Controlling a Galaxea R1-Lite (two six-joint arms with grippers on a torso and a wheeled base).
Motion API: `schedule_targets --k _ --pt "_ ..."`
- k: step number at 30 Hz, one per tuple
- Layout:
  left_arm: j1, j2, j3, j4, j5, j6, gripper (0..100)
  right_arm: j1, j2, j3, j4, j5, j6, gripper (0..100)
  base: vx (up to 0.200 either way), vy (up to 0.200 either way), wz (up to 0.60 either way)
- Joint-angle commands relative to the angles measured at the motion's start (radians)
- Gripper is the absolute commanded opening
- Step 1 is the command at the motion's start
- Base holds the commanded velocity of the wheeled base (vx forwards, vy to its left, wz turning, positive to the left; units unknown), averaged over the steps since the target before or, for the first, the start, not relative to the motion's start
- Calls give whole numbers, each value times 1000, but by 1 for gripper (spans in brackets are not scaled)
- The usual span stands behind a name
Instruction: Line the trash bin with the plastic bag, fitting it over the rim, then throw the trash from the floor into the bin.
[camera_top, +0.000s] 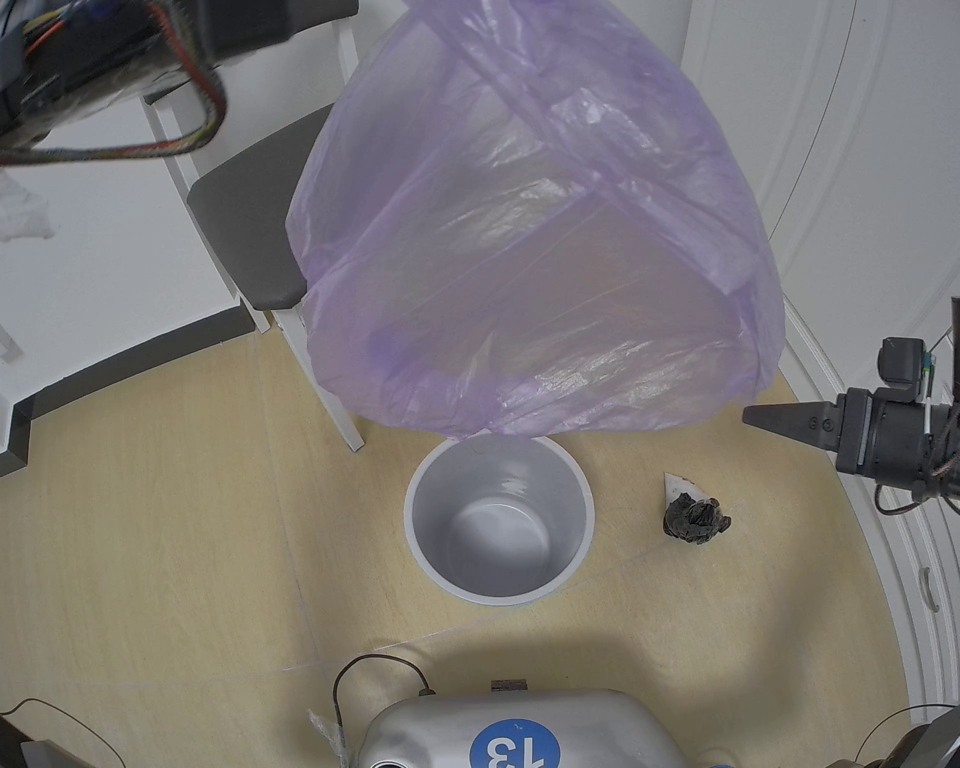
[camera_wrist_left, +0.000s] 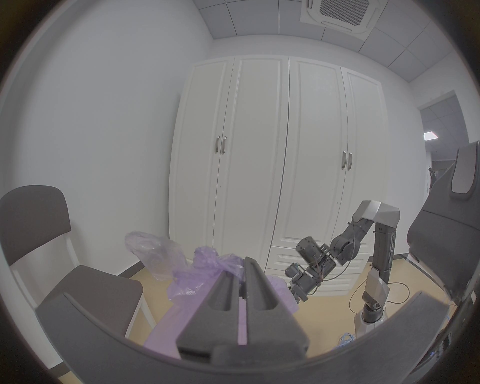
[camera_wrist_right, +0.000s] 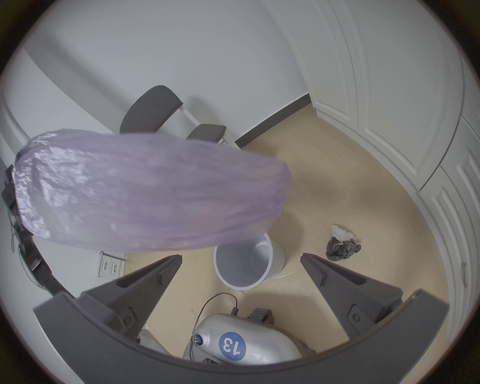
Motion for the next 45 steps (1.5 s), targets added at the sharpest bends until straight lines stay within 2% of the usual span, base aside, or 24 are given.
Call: schedule_targets --k 1,8,25,30,37,45 --pt "16 5 8 -2 1 0 0 -31 -182 -42 59 0 -20 100 0 0 0" --pt "14 3 7 -4 1 0 0 -82 -191 -110 89 3 -27 100 0 0 0" --pt "-4 -12 4 -4 1 8 0 -94 200 -297 47 23 -14 100 0 0 0" --pt "-4 -15 2 -4 1 8 0 -68 215 -292 48 57 -14 100 0 0 0" --pt "1 8 -12 -4 7 5 0 16 235 -266 50 45 -19 100 0 0 0" --pt "5 5 -5 -4 8 5 0 38 229 -249 65 42 -36 100 0 0 0"
